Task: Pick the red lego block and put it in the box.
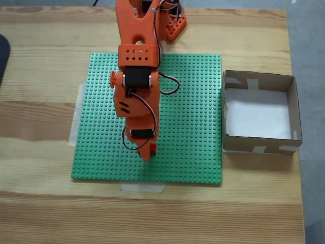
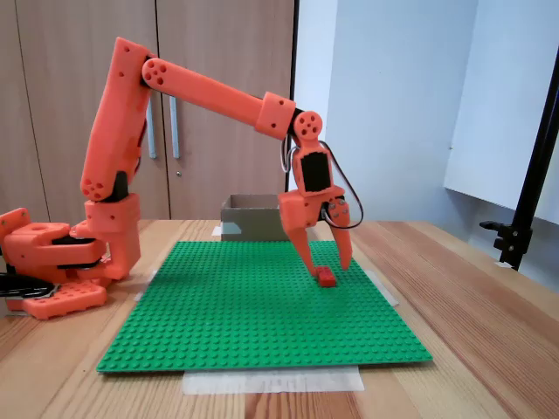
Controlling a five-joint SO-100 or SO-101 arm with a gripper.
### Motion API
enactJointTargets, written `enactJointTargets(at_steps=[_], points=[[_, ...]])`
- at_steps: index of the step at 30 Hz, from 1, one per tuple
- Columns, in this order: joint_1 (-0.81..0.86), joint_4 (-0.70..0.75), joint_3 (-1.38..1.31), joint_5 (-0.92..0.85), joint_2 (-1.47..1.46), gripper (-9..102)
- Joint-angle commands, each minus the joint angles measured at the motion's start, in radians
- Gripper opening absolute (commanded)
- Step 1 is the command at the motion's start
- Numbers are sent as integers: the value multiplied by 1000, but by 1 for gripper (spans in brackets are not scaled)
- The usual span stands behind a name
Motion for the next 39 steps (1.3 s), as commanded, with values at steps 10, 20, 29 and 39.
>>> enactJointTargets(at_steps=[10, 20, 29, 39], points=[[3, -29, 17, -6, 5, 20], [11, -71, 32, -15, 5, 16], [12, -81, 44, -29, 5, 13], [15, -84, 46, -31, 14, 9]])
